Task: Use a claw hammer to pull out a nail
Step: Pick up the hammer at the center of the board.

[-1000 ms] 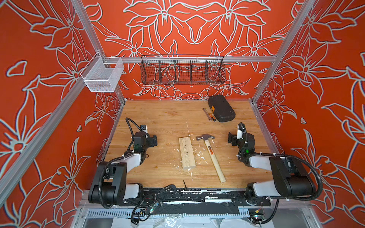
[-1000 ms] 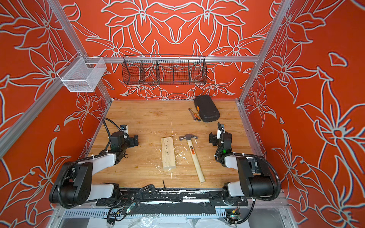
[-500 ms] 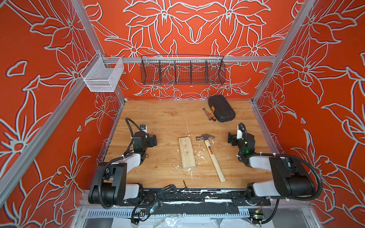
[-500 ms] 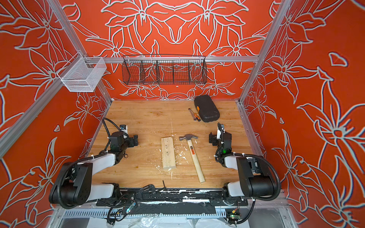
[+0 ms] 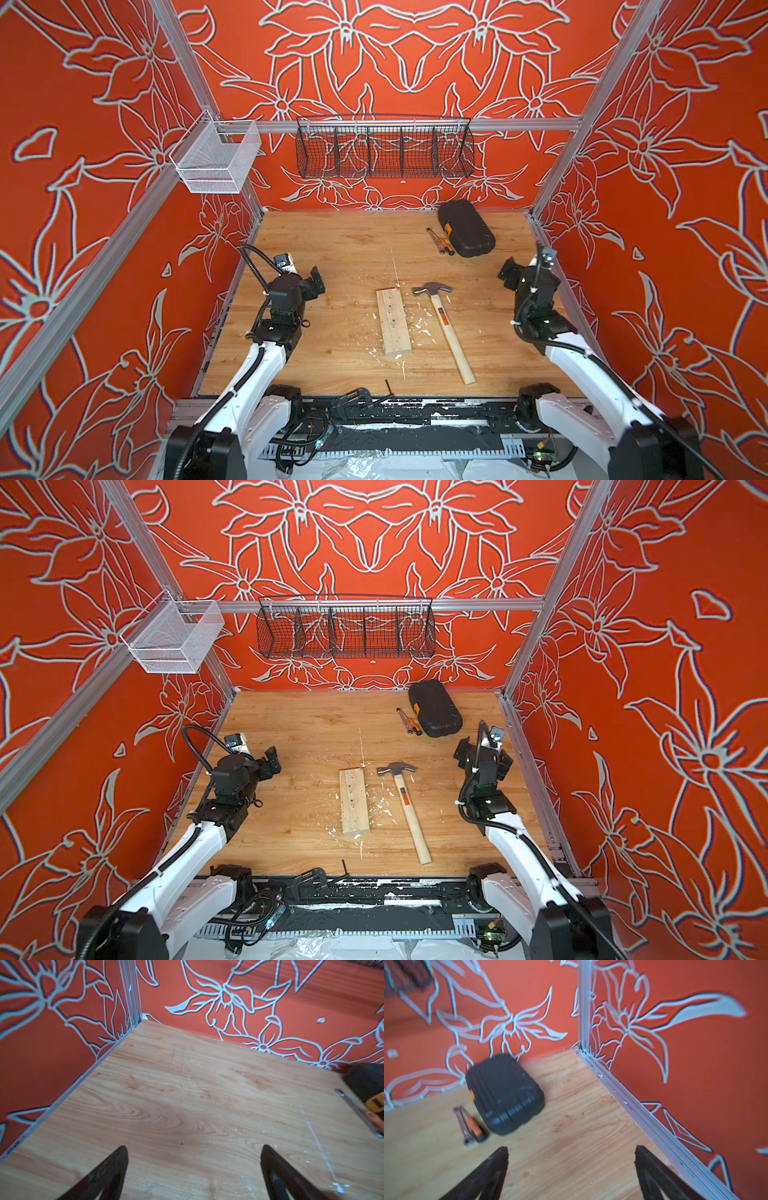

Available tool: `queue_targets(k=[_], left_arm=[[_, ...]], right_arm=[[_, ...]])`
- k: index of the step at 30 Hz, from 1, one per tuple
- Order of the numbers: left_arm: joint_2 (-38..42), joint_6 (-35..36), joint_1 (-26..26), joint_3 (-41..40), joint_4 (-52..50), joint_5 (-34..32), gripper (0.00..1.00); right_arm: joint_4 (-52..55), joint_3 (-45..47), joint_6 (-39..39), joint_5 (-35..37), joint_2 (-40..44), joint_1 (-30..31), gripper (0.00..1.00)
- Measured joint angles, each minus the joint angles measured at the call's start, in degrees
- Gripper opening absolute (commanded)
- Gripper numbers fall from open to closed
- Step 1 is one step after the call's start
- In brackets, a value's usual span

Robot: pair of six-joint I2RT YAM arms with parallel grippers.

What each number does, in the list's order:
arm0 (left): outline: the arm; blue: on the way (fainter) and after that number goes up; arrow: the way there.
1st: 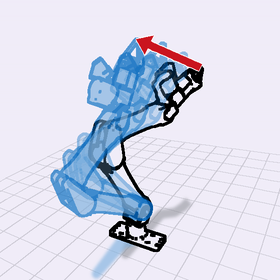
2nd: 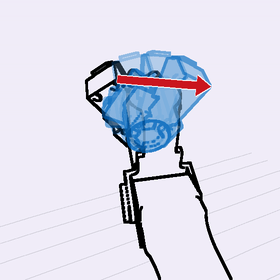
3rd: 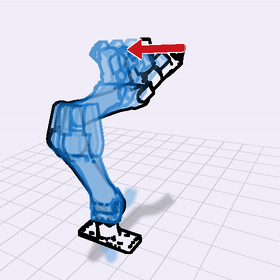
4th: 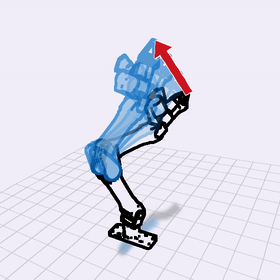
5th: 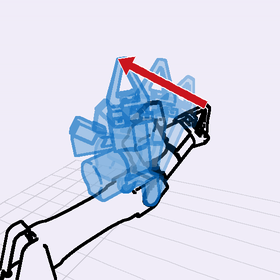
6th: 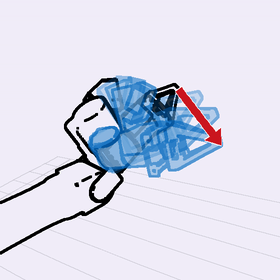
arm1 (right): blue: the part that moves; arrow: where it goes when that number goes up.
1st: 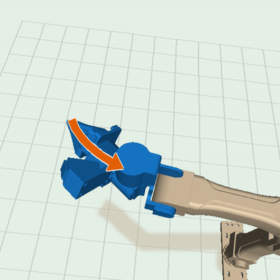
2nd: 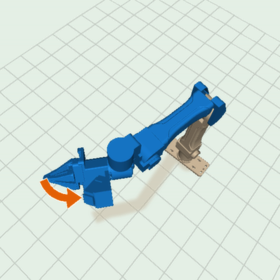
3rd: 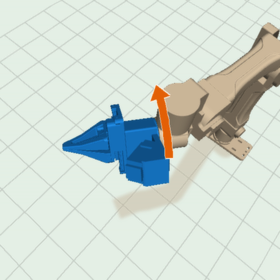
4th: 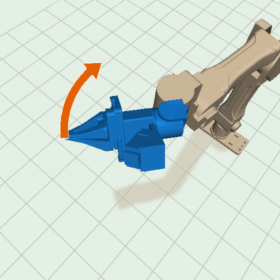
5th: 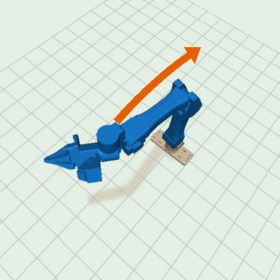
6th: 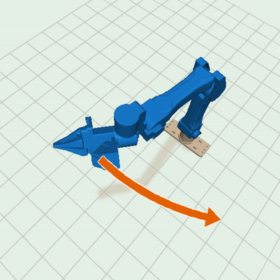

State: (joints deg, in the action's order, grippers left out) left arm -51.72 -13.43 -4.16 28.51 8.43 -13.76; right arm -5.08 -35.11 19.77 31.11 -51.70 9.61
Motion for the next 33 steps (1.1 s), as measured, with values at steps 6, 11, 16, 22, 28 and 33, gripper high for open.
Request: queue_targets(k=[6, 11, 16, 22, 28, 33], left_arm=[[-0.3, -9.5, -5.3, 5.2, -8.3, 4.9, 0.97], [-3.4, -12.6, -13.0, 12.5, -15.8, 7.8, 0.97], [-7.0, -13.7, -17.4, 17.6, -22.7, 11.3, 0.99], [-11.6, -13.4, -18.2, 21.2, -31.5, 17.4, 0.97], [-13.7, -13.2, -19.1, 21.9, -36.7, 22.1, 0.95], [-11.8, -13.5, -19.5, 19.1, -37.4, 24.2, 0.95]], right_arm=[[13.8, -8.0, 4.7, -6.4, 1.6, 0.4, 0.97], [24.6, -14.6, 3.1, -11.5, -6.6, 5.4, 0.97], [30.6, -15.0, 1.0, -20.6, -10.1, 9.4, 0.95], [33.6, -15.6, -0.7, -26.8, -18.5, 14.7, 0.88], [35.8, -17.8, -1.9, -29.4, -27.8, 17.8, 0.80], [35.7, -18.4, -2.6, -33.9, -31.8, 18.9, 0.75]])
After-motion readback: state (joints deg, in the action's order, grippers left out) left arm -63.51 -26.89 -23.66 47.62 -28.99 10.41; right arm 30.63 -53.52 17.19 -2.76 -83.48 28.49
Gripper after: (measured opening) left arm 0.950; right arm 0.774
